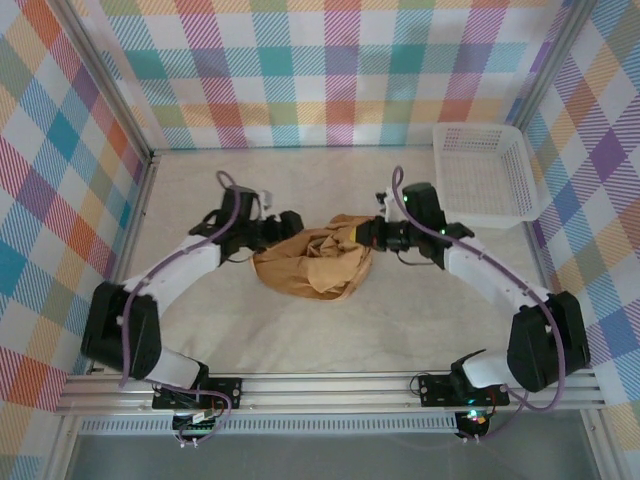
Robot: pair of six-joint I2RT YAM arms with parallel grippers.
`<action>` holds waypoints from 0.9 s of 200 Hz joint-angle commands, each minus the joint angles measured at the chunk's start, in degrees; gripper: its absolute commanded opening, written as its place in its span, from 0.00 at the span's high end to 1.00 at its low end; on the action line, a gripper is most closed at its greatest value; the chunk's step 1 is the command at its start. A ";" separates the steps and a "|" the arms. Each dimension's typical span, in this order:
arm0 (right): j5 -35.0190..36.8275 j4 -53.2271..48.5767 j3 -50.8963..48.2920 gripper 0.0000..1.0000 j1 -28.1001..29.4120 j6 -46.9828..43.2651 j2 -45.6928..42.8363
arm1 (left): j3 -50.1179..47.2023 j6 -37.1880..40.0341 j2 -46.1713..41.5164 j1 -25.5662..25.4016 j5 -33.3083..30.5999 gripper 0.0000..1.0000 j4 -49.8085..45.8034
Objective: Fold the inside-out t-shirt
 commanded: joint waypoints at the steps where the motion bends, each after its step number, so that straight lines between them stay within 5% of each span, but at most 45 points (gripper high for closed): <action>1: 3.55 4.53 -3.42 1.00 -0.59 -1.90 -1.50 | 1.57 -3.12 6.77 -3.45 3.80 0.16 5.57; 41: 3.91 3.24 -2.69 1.00 -0.67 -2.17 -1.87 | 5.20 -5.21 17.41 -6.74 3.27 0.26 8.41; 50: 3.98 2.98 -2.56 1.00 -0.54 -2.17 -1.86 | 5.72 -5.93 18.82 -6.74 2.73 0.37 8.91; 81: 8.15 -0.95 -0.61 1.00 -1.09 -3.56 -2.19 | 13.34 -4.43 18.60 -5.21 -0.98 1.00 -1.69; 131: 15.33 -6.55 2.23 1.00 -14.06 5.82 -1.40 | 38.82 4.28 10.47 2.37 -6.83 1.00 -26.83; 180: 18.29 -11.45 0.76 1.00 -19.31 6.54 -0.11 | 33.04 4.37 1.37 13.03 -3.85 1.00 -27.67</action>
